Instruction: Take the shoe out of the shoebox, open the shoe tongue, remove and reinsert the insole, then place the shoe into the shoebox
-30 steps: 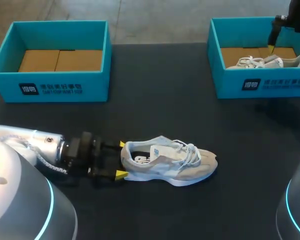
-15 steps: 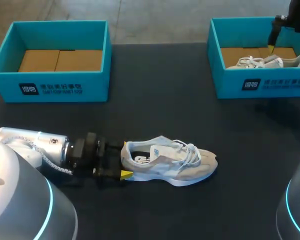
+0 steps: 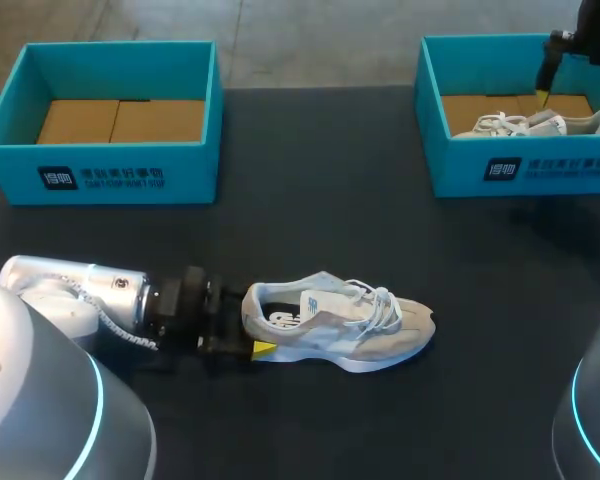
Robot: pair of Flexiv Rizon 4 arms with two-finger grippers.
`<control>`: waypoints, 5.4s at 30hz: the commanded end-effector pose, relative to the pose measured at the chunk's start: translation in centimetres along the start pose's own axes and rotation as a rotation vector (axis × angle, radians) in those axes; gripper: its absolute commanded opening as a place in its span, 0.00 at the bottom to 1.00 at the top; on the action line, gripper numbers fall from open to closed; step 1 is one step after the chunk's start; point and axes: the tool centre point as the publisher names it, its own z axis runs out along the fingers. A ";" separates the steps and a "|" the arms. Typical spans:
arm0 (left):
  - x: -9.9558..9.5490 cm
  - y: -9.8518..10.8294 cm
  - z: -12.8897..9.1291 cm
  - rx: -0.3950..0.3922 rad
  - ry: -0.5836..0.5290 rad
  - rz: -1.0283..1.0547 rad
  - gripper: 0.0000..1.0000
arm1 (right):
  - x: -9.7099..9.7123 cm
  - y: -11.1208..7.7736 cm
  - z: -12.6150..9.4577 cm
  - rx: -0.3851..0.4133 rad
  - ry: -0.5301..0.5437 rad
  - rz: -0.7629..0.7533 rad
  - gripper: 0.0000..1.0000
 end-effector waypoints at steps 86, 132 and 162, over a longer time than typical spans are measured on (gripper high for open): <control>-0.4 0.5 0.9 0.000 0.022 0.030 0.00 | 12.4 -8.4 -0.6 -0.001 -0.008 0.091 1.00; -0.4 0.5 0.9 0.000 0.022 0.030 0.00 | 26.9 -27.5 4.8 0.027 0.044 -0.047 1.00; -0.4 0.5 0.9 0.000 0.022 0.030 0.00 | 32.1 -35.7 9.2 -0.071 -0.151 -0.026 1.00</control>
